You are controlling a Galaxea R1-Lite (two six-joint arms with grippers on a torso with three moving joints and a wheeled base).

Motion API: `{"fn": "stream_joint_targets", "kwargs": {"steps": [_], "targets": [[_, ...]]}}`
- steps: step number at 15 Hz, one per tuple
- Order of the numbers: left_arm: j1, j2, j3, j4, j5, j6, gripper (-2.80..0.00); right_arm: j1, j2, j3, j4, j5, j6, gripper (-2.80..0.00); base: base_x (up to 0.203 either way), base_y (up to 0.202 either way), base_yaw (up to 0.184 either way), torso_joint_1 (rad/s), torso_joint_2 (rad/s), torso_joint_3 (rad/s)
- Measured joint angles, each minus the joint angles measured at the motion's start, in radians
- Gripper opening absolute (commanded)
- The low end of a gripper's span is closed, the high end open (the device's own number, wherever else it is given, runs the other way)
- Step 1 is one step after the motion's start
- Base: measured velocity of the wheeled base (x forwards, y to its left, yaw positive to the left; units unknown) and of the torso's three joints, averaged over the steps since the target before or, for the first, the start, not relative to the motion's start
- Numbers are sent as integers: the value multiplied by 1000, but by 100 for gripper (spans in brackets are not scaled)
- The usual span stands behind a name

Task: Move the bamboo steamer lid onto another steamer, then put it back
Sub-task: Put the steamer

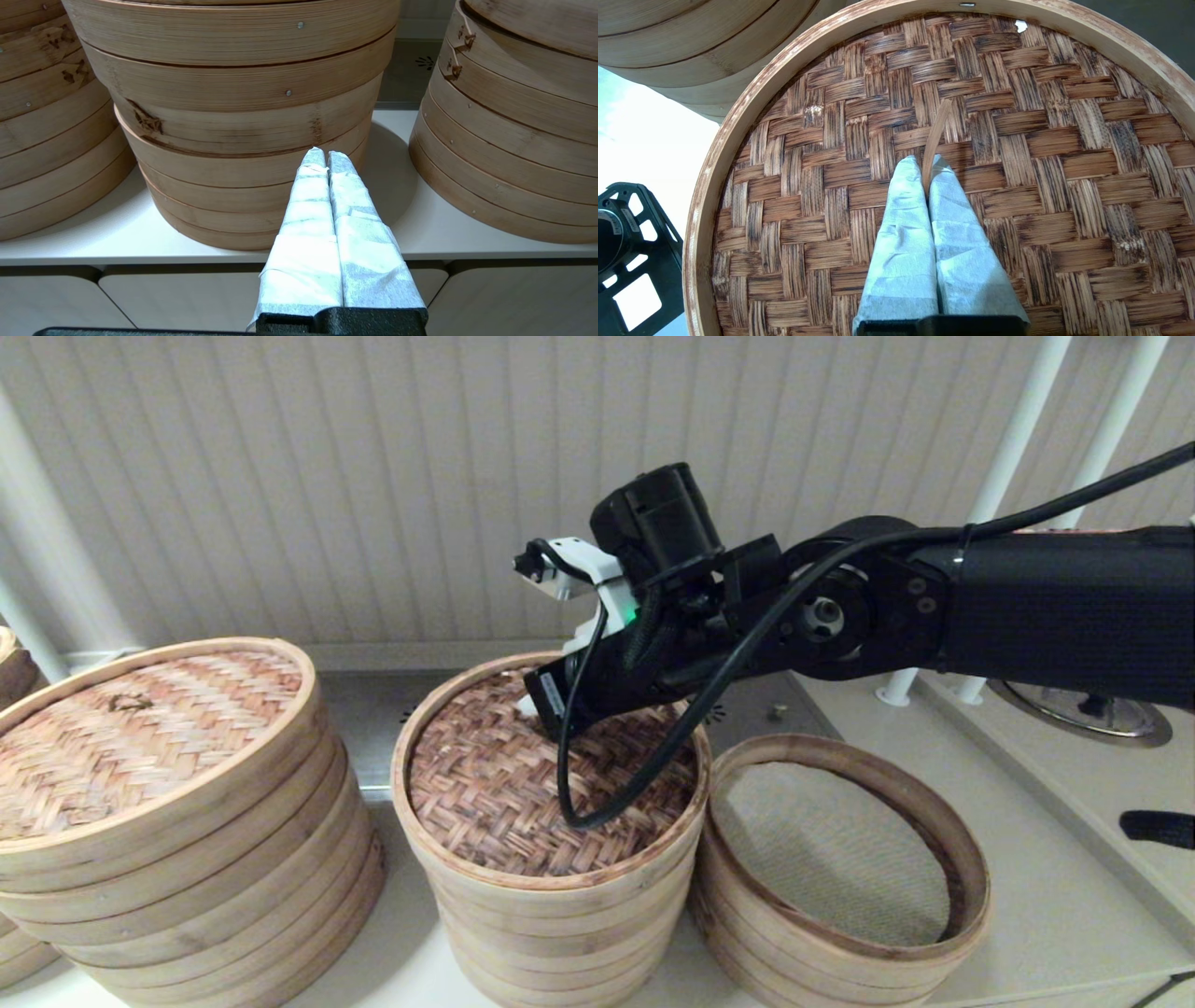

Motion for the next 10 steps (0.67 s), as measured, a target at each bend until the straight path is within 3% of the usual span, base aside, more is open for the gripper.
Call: {"fn": "stream_joint_targets", "kwargs": {"steps": [10], "targets": [[0, 0, 0, 0, 0, 0, -280, -30, 29, -2, -15, 1, -5, -280, 0, 0, 0, 0, 0, 0]]}}
